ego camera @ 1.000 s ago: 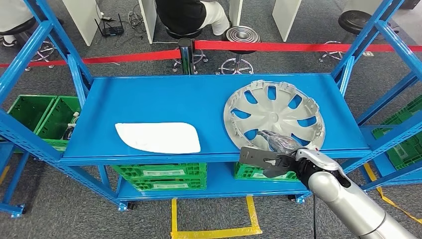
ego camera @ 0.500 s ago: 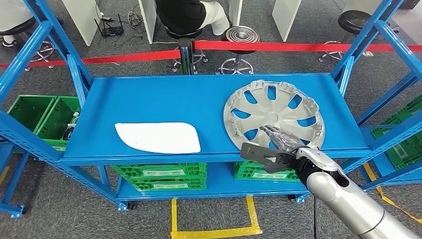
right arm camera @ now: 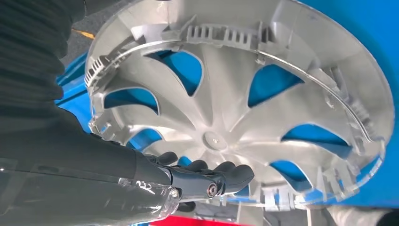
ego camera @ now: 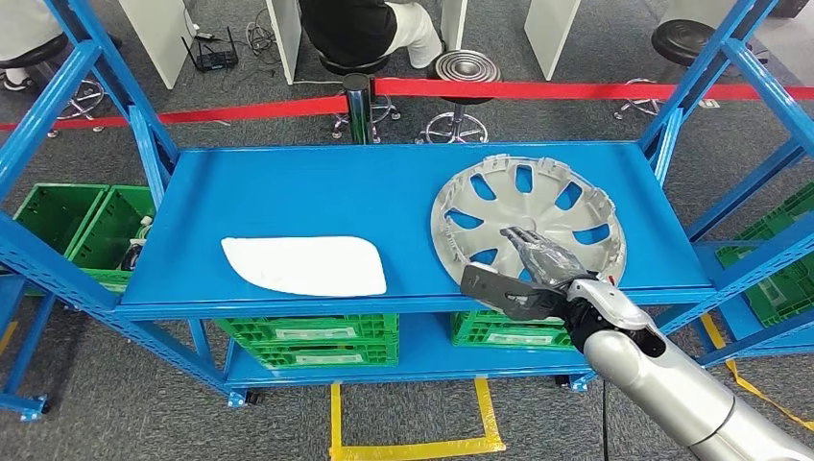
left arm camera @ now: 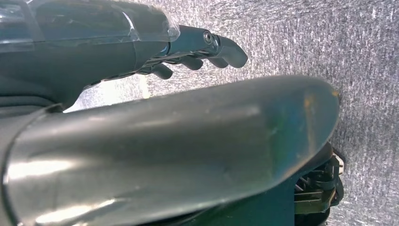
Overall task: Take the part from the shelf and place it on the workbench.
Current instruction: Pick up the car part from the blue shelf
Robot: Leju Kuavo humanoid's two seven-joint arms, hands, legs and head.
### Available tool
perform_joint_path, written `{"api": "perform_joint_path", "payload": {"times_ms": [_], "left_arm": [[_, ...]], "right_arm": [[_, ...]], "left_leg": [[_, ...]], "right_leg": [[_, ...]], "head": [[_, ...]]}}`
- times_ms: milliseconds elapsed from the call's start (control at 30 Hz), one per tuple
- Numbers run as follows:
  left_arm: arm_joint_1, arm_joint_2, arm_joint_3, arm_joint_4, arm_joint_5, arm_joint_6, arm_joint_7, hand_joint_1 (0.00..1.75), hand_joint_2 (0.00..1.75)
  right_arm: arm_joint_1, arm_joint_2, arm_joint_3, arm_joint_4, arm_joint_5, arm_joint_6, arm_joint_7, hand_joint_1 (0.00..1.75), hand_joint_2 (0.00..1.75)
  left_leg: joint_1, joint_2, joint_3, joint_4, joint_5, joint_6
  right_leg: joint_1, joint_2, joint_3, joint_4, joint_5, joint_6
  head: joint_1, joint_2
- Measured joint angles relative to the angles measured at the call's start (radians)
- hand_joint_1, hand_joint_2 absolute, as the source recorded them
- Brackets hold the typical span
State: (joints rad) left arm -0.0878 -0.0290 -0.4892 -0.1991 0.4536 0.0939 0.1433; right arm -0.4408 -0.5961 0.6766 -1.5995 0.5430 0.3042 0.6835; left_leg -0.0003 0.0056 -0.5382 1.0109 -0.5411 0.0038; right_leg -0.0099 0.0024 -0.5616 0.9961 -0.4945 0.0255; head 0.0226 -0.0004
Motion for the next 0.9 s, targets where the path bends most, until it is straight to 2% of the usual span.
{"api": "perform_joint_path", "payload": {"times_ms": [167, 333, 900], "left_arm": [[0.0, 0.0, -0.005, 0.0, 0.015, 0.002, 0.0, 0.0, 0.0], [0.0, 0.0, -0.017, 0.0, 0.024, 0.004, 0.0, 0.0, 0.0], [0.0, 0.0, -0.05, 0.0, 0.033, 0.004, -0.001, 0.0, 0.0]], "right_arm": [[-0.001, 0.0, 0.007, 0.0, 0.033, -0.074, -0.052, 0.0, 1.75], [-0.001, 0.001, 0.009, 0.002, 0.052, -0.101, -0.084, 0.0, 1.75], [0.008, 0.016, 0.059, 0.059, 0.038, -0.068, -0.112, 0.0, 1.75]], "left_leg": [[0.0, 0.0, 0.0, 0.0, 0.0, 0.0], [0.0, -0.001, 0.0, 0.0, 0.0, 0.0], [0.0, -0.002, 0.0, 0.0, 0.0, 0.0]], "right_leg": [[0.0, 0.0, 0.0, 0.0, 0.0, 0.0], [0.0, 0.0, 0.0, 0.0, 0.0, 0.0], [0.0, 0.0, 0.0, 0.0, 0.0, 0.0]], "head": [[0.0, 0.0], [0.0, 0.0], [0.001, 0.0]]}}
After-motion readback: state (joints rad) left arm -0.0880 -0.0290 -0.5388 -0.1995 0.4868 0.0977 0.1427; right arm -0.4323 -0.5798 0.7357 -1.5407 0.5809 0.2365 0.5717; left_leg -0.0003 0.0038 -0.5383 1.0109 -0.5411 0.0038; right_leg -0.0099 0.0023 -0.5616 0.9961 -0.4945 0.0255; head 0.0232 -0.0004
